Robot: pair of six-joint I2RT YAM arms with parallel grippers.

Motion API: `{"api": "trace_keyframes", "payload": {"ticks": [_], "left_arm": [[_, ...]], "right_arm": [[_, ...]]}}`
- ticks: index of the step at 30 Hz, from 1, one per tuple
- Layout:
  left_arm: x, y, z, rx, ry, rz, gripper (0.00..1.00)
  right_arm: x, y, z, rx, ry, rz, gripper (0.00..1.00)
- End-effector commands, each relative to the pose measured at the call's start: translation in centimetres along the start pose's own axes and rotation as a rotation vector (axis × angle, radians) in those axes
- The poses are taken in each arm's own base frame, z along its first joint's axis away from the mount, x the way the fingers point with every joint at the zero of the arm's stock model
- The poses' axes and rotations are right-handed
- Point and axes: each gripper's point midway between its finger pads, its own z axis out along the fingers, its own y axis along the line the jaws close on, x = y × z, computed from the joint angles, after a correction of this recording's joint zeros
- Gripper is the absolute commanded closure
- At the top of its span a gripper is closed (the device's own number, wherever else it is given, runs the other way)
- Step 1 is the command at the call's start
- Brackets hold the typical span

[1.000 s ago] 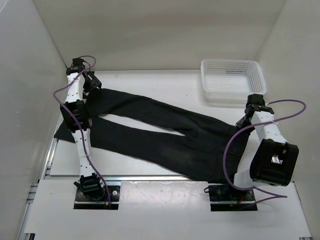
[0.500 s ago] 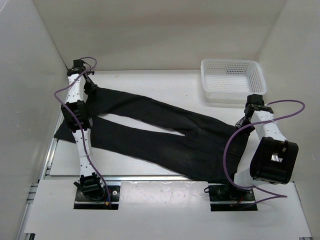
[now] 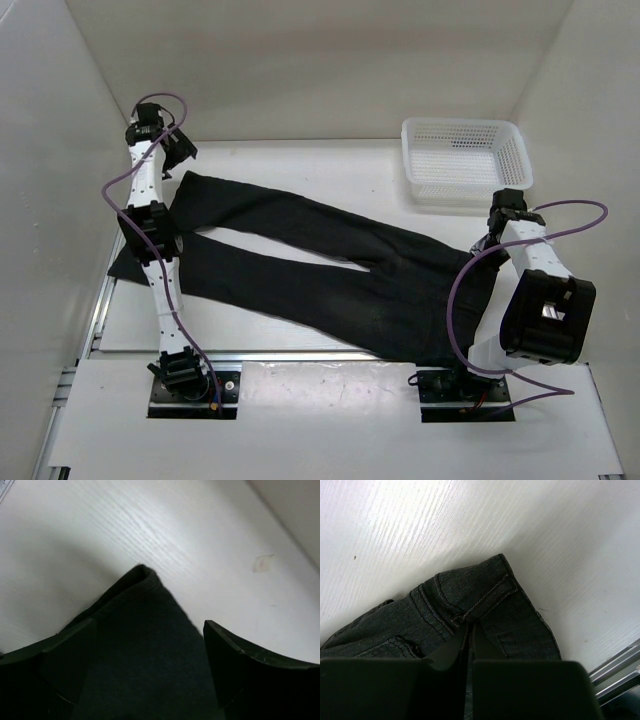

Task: Fold and stack the trousers
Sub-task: Flatten the trousers out

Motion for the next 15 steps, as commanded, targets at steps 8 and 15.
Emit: {"api": "trace_keyframes", "payload": {"ticks": [8,15], "left_arm": [[4.0,2.9,4.0,-0.08,0.106,0.039,0.0],[5.5,3.0,5.1,-0.059,0.152,0.057,0.57]], "right_arm": [[-1.1,-0.2,0.0,0.023,-0.026,-0.007,1.0],[-0.9,-0.1,0.2,0.021,-0.014,-0.009,1.0]]}}
